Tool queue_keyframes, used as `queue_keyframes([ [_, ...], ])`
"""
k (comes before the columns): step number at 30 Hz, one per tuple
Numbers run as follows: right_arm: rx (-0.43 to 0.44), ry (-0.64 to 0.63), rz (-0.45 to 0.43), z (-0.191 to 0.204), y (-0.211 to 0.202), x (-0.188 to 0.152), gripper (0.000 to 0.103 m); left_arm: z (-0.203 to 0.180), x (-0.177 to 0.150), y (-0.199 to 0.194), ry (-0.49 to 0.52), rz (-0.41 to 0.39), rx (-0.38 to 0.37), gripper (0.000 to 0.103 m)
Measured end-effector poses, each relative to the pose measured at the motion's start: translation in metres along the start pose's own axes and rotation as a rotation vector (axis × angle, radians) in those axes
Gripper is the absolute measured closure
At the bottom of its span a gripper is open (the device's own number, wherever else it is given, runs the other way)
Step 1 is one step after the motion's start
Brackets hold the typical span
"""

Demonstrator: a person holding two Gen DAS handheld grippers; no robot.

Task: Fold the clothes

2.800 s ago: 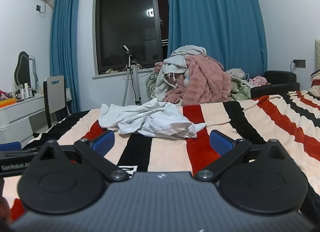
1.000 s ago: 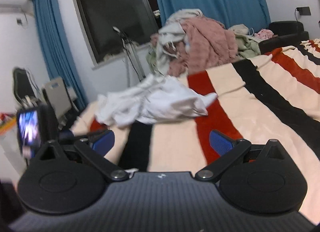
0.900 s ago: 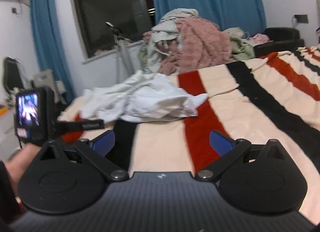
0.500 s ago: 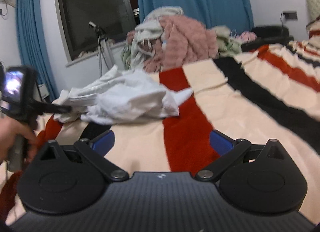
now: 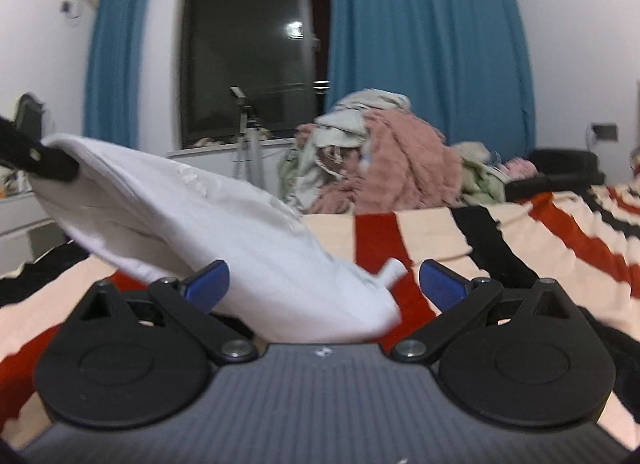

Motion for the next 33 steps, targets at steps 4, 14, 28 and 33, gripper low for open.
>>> queue_keyframes([
  [4,0.056,-0.047,0.066,0.019,-0.026,-0.001,0.000,0.000,-0.025,-0.069,-0.095,-0.028,-0.048,0.096],
  [14,0.292,-0.231,0.311,0.085,-0.057,-0.030,0.004,0.057,-0.082,-0.125,-0.373,-0.030,-0.110,0.096],
  [28,0.080,-0.037,0.249,0.024,-0.006,-0.003,0.087,0.067,-0.105,-0.060,-0.477,0.128,-0.111,0.095],
  [33,0.047,0.102,0.346,-0.011,0.043,-0.019,0.073,0.053,-0.117,-0.009,-0.456,0.196,-0.120,0.094],
])
Point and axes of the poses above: each gripper's, at about its wrist camera, not at the fingertips, and y roughly the way its jaws point, z to its left, x to its top, the point moved 6 cm from there along y, roughly the way its jaws point, and after that the axes turned 5 degrees about z, right-handed, at the moved point
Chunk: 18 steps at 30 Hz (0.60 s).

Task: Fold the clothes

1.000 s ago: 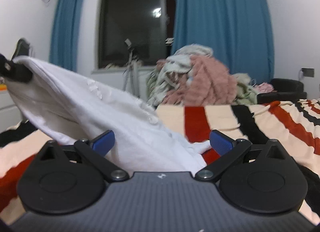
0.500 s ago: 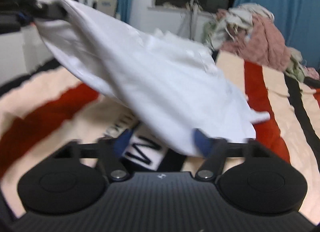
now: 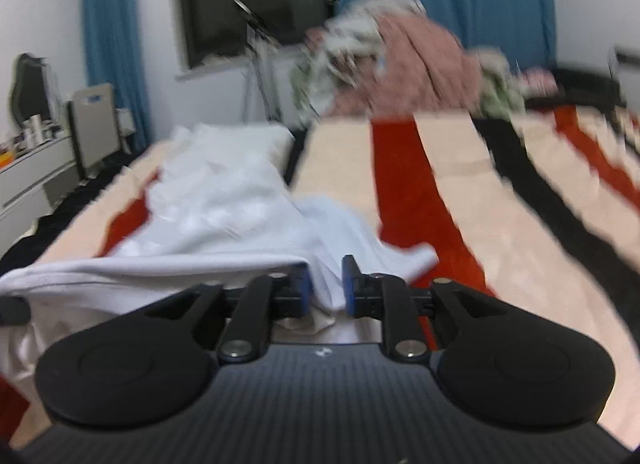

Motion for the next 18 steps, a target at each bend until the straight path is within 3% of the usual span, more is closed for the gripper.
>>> queue_keyframes([
  [1,-0.002,0.039,0.035,-0.009,0.008,-0.004,0.068,0.003,0.000,0.009,-0.001,0.011,0.012,0.094],
  [3,-0.007,0.122,0.069,-0.021,0.010,-0.010,0.036,0.012,0.005,0.022,-0.029,0.019,0.042,0.094],
  [5,-0.024,0.193,0.051,-0.030,-0.004,-0.015,0.017,0.021,0.010,0.034,-0.060,0.027,0.072,0.084],
  [6,-0.033,0.198,0.021,-0.033,-0.013,-0.013,0.014,0.029,0.012,0.037,-0.093,0.021,0.089,0.080],
  [8,-0.052,0.205,-0.040,-0.039,-0.032,-0.009,0.014,0.036,0.018,0.040,-0.128,0.017,0.079,0.071],
  [12,-0.058,0.124,-0.070,-0.023,-0.054,-0.011,0.013,0.039,0.023,0.041,-0.131,0.011,0.059,0.073],
  [15,0.052,0.092,0.075,-0.010,-0.051,-0.020,0.013,0.038,0.022,0.038,-0.147,0.022,0.057,0.073],
  [18,0.067,0.109,0.159,-0.006,-0.052,-0.031,0.014,0.037,0.022,0.037,-0.146,0.028,0.068,0.073],
])
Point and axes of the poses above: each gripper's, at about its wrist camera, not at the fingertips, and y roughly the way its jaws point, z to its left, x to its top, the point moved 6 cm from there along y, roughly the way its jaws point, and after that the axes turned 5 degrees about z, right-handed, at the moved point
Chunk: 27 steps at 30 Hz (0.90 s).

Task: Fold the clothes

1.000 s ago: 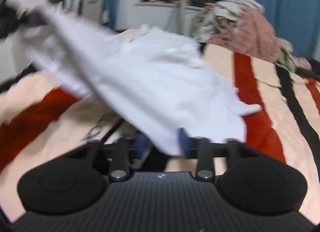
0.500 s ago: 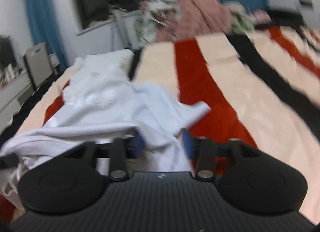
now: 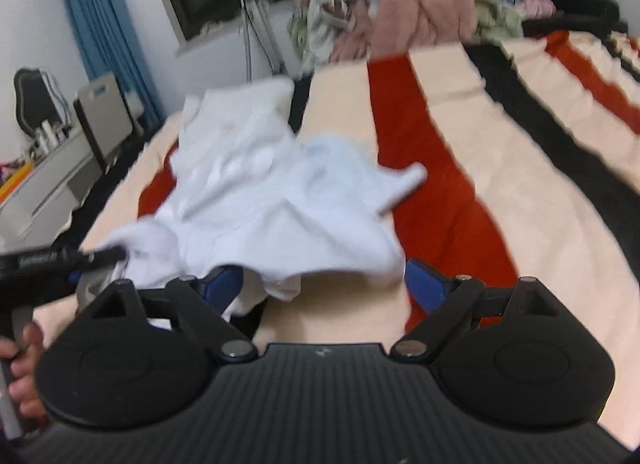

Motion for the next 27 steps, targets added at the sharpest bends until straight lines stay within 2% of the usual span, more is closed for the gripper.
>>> queue_keyframes([
  [3,-0.041,0.115,-0.169,-0.010,-0.035,0.008,0.014,-0.003,-0.003,0.004,0.037,0.006,0.022,0.073],
  [6,-0.016,0.289,-0.335,-0.037,-0.063,0.019,0.014,-0.002,-0.006,0.009,0.050,0.021,0.039,0.073],
  [8,-0.058,0.334,-0.371,-0.050,-0.065,0.023,0.013,0.001,-0.007,0.011,0.033,0.028,0.030,0.073],
  [10,-0.071,0.321,-0.344,-0.052,-0.057,0.023,0.011,0.000,-0.006,0.010,0.029,0.021,0.021,0.072],
  [13,0.035,0.152,-0.307,-0.014,-0.047,0.022,0.015,-0.002,-0.004,0.005,0.022,0.009,0.015,0.064],
  [15,0.076,-0.014,-0.314,0.022,-0.043,0.017,0.040,-0.003,-0.004,0.000,0.006,0.007,0.002,0.060],
  [16,0.096,-0.106,-0.316,0.043,-0.041,0.013,0.046,-0.004,-0.004,-0.004,-0.002,0.008,-0.006,0.059],
  [18,0.154,-0.252,-0.264,0.078,-0.025,-0.001,0.076,-0.005,-0.006,-0.014,-0.017,0.009,-0.020,0.057],
  [20,0.155,-0.376,-0.209,0.102,-0.010,-0.017,0.079,-0.006,-0.008,-0.027,-0.022,0.008,-0.013,0.057],
  [23,0.070,-0.574,-0.147,0.123,0.017,-0.040,0.080,-0.008,-0.013,-0.051,0.020,-0.012,0.038,0.057],
  [27,-0.072,-0.643,-0.133,0.113,0.039,-0.045,0.080,-0.015,-0.020,-0.074,0.103,-0.036,0.061,0.059],
])
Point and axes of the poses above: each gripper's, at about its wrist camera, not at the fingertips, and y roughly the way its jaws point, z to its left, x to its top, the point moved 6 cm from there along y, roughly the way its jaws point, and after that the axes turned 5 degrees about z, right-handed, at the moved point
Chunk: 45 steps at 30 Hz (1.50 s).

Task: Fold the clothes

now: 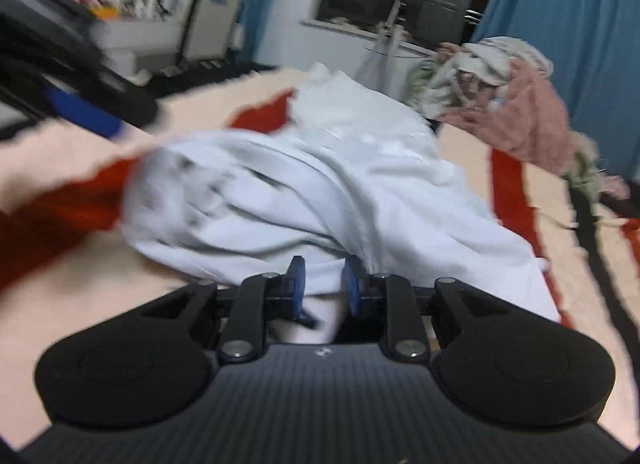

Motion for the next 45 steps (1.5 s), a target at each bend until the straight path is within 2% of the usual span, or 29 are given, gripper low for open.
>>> queue_keyframes([
  [3,-0.111,-0.056,-0.032,-0.008,0.000,-0.001,0.078,-0.006,-0.002,-0.005,0.044,-0.018,-0.017,0.060],
  [7,-0.182,-0.027,-0.056,-0.023,-0.010,0.002,0.078,-0.021,-0.005,0.002,0.123,-0.030,-0.039,0.064],
  [12,-0.207,0.075,-0.165,-0.046,-0.032,0.015,0.078,-0.039,-0.015,0.018,0.231,-0.019,-0.032,0.064],
  [15,-0.226,0.126,-0.196,-0.059,-0.036,0.021,0.078,-0.048,-0.022,0.028,0.312,-0.016,0.023,0.064],
  [18,-0.215,0.184,-0.167,-0.071,-0.025,0.021,0.078,-0.054,-0.029,0.037,0.384,-0.008,0.041,0.064],
  [22,-0.215,0.217,-0.105,-0.078,-0.008,0.014,0.078,-0.058,-0.038,0.046,0.492,0.003,0.127,0.065],
  [25,-0.224,0.240,-0.098,-0.083,-0.010,0.012,0.078,-0.056,-0.041,0.047,0.538,-0.006,0.184,0.080],
  [26,-0.227,0.248,-0.098,-0.085,-0.012,0.011,0.078,-0.055,-0.040,0.045,0.539,-0.015,0.185,0.088],
  [27,-0.231,0.257,-0.098,-0.087,-0.013,0.011,0.078,-0.053,-0.038,0.043,0.538,-0.026,0.184,0.090],
  [31,-0.247,0.269,-0.123,-0.090,-0.023,0.011,0.076,-0.049,-0.019,0.009,0.448,-0.124,0.118,0.094],
  [33,-0.222,0.280,-0.139,-0.090,-0.029,0.013,0.069,-0.048,-0.011,-0.010,0.398,-0.161,0.061,0.095],
  [36,-0.153,0.274,-0.184,-0.080,-0.042,0.018,0.055,-0.052,-0.006,-0.029,0.402,-0.200,0.009,0.102],
  [40,-0.056,0.111,-0.273,-0.041,-0.060,0.028,0.039,-0.055,-0.003,-0.036,0.390,-0.207,-0.039,0.102],
  [43,-0.014,-0.051,-0.310,-0.007,-0.063,0.031,0.038,-0.059,-0.003,-0.038,0.392,-0.216,-0.061,0.102],
  [45,-0.036,-0.119,-0.300,0.007,-0.055,0.032,0.038,-0.063,-0.004,-0.042,0.386,-0.222,-0.097,0.102],
])
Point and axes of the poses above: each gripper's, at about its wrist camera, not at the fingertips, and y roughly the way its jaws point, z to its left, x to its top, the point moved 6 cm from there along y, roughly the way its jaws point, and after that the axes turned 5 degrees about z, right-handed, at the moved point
